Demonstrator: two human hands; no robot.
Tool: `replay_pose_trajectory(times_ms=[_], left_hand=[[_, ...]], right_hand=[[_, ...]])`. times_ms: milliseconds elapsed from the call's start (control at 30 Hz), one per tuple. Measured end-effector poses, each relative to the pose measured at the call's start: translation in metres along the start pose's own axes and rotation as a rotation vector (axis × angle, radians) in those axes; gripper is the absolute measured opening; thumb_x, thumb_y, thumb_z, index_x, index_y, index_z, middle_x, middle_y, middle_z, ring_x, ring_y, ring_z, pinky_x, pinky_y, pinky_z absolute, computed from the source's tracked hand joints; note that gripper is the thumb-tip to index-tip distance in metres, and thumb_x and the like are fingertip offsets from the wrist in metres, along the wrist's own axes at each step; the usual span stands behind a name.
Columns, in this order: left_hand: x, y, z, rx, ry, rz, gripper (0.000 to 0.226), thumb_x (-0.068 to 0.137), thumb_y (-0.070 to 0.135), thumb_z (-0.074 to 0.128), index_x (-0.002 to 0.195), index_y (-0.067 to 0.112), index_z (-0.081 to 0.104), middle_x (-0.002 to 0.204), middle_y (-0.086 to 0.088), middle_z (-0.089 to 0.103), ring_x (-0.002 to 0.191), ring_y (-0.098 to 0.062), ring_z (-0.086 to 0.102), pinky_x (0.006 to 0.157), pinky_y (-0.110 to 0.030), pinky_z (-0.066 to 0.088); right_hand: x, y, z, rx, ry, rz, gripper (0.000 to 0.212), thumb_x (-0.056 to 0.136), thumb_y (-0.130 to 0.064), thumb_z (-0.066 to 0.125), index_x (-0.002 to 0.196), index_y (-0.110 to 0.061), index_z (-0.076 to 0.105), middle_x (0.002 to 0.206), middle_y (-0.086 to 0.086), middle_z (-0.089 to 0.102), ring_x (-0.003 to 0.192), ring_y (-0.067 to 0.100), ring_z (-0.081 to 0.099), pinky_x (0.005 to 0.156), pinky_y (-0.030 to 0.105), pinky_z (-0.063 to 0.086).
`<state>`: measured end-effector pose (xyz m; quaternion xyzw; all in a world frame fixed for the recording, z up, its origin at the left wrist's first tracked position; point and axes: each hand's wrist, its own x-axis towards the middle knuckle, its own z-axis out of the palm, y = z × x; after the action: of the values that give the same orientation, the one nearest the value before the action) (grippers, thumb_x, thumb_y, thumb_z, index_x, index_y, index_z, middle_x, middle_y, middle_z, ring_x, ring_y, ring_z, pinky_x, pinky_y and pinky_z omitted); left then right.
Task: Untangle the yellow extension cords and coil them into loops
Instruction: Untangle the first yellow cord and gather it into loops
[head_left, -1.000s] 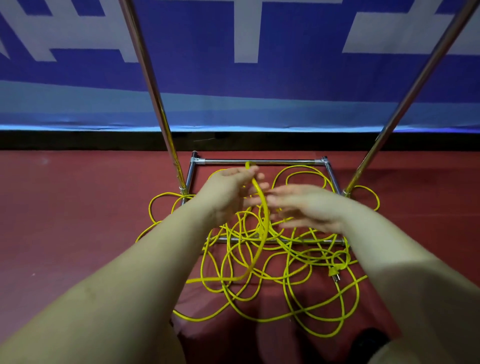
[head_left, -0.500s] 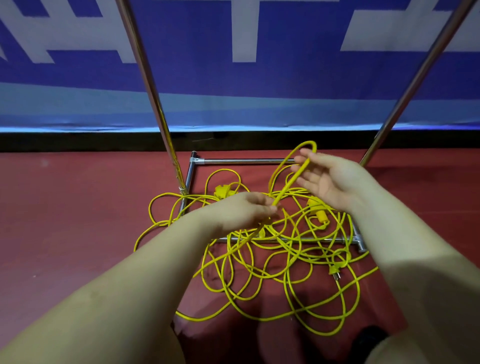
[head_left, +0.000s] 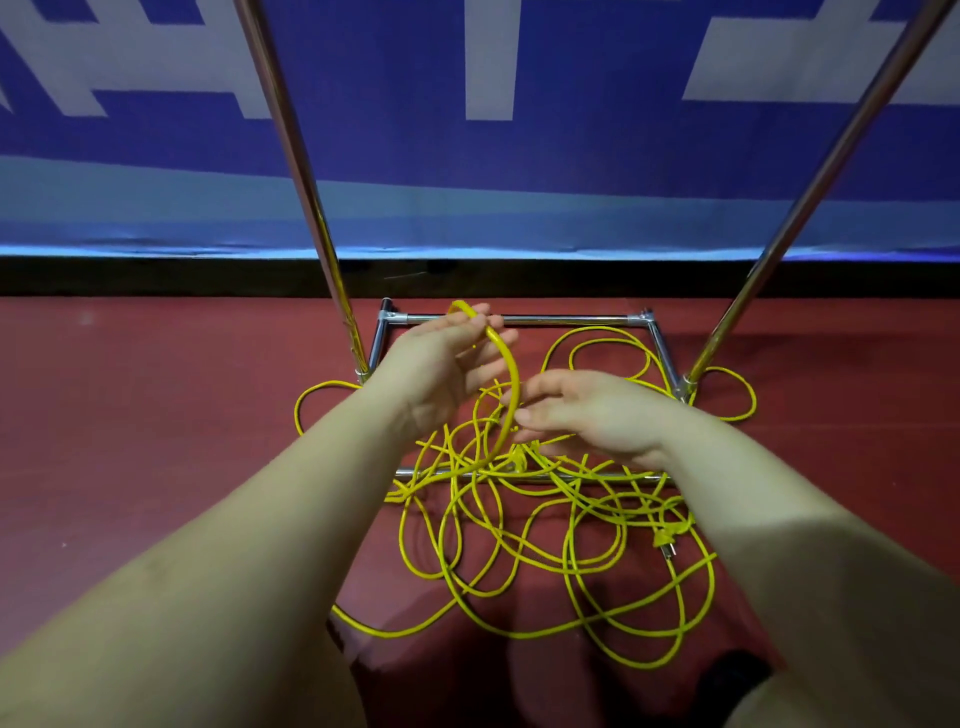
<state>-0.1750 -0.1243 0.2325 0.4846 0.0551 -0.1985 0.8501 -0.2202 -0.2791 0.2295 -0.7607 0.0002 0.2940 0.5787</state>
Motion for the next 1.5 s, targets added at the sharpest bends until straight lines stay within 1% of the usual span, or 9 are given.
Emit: replay_pose_trajectory(times_ms=[133, 267, 400, 567, 800, 967, 1100, 1333, 1500], left_hand=[[-0.002, -0.003, 0.003, 0.048, -0.078, -0.018, 0.014, 0.096, 0.005, 0.044, 0.102, 0.012, 0.055, 0.081, 0.0, 0.067, 0.069, -0.01, 0.068, 0.061, -0.023, 0.057], [-0.004, -0.015, 0.0, 0.523, -0.147, -0.029, 0.014, 0.098, 0.014, 0.045, 0.099, 0.016, 0.059, 0.073, 0.008, 0.067, 0.06, -0.003, 0.062, 0.061, -0.019, 0.048], [-0.006, -0.023, -0.003, 0.893, -0.236, -0.054, 0.028, 0.099, 0.029, 0.042, 0.106, 0.012, 0.064, 0.098, -0.004, 0.069, 0.086, -0.011, 0.062, 0.077, -0.022, 0.044], [-0.001, -0.021, -0.009, 1.173, -0.194, 0.099, 0.014, 0.097, 0.015, 0.048, 0.097, 0.013, 0.062, 0.094, -0.003, 0.068, 0.071, -0.006, 0.06, 0.064, -0.016, 0.045], [-0.001, -0.008, 0.008, 0.318, -0.036, 0.021, 0.018, 0.099, 0.009, 0.04, 0.091, 0.013, 0.056, 0.083, -0.003, 0.063, 0.062, -0.009, 0.067, 0.055, -0.022, 0.055], [0.001, 0.001, 0.014, -0.044, 0.017, 0.028, 0.014, 0.1, 0.009, 0.039, 0.097, 0.008, 0.053, 0.09, -0.006, 0.064, 0.069, -0.014, 0.069, 0.061, -0.025, 0.058], [0.0, -0.001, 0.011, 0.167, -0.039, 0.032, 0.013, 0.099, 0.01, 0.041, 0.094, 0.012, 0.053, 0.082, -0.001, 0.065, 0.068, -0.011, 0.066, 0.066, -0.028, 0.056], [-0.006, -0.029, 0.005, 0.997, -0.308, -0.069, 0.013, 0.096, 0.024, 0.05, 0.097, 0.017, 0.061, 0.085, 0.002, 0.058, 0.08, -0.013, 0.05, 0.08, -0.029, 0.042], [-0.006, -0.027, 0.006, 0.879, -0.283, -0.032, 0.017, 0.096, 0.006, 0.047, 0.086, 0.018, 0.055, 0.083, -0.003, 0.061, 0.081, -0.02, 0.054, 0.076, -0.036, 0.044]], right_hand=[[0.0, -0.005, 0.003, 0.045, 0.049, -0.066, 0.011, 0.094, -0.013, 0.051, 0.088, -0.021, 0.056, 0.081, -0.009, 0.066, 0.078, 0.007, 0.063, 0.077, 0.022, 0.051], [0.0, -0.014, -0.01, 0.311, 0.198, -0.125, 0.011, 0.095, -0.017, 0.048, 0.088, -0.019, 0.056, 0.074, -0.007, 0.069, 0.062, 0.007, 0.066, 0.071, 0.025, 0.053], [0.0, -0.019, -0.03, 0.635, 0.43, -0.177, 0.006, 0.094, -0.014, 0.049, 0.089, -0.014, 0.054, 0.076, 0.0, 0.065, 0.062, 0.015, 0.063, 0.06, 0.025, 0.057], [0.0, -0.019, -0.043, 0.774, 0.489, -0.236, 0.009, 0.095, -0.014, 0.048, 0.092, -0.015, 0.056, 0.065, -0.003, 0.069, 0.062, 0.013, 0.069, 0.063, 0.027, 0.058], [0.001, -0.004, -0.017, 0.203, 0.188, 0.008, 0.025, 0.09, -0.02, 0.056, 0.115, -0.019, 0.056, 0.109, 0.002, 0.064, 0.103, 0.017, 0.06, 0.094, 0.035, 0.046], [0.0, -0.002, 0.004, 0.114, -0.041, 0.006, 0.013, 0.093, -0.019, 0.051, 0.103, -0.02, 0.059, 0.1, -0.004, 0.067, 0.103, 0.011, 0.063, 0.091, 0.027, 0.049], [-0.002, -0.007, -0.004, 0.214, 0.073, -0.085, 0.015, 0.095, -0.009, 0.046, 0.091, -0.018, 0.057, 0.076, -0.004, 0.068, 0.073, 0.008, 0.068, 0.073, 0.023, 0.054], [0.0, -0.012, -0.041, 0.787, 0.461, -0.203, 0.016, 0.096, -0.009, 0.043, 0.09, -0.014, 0.056, 0.063, -0.007, 0.068, 0.06, 0.006, 0.069, 0.055, 0.021, 0.057], [-0.001, -0.011, -0.043, 0.835, 0.429, -0.238, 0.01, 0.096, -0.011, 0.045, 0.094, -0.012, 0.055, 0.073, 0.0, 0.072, 0.072, 0.014, 0.071, 0.061, 0.028, 0.059]])
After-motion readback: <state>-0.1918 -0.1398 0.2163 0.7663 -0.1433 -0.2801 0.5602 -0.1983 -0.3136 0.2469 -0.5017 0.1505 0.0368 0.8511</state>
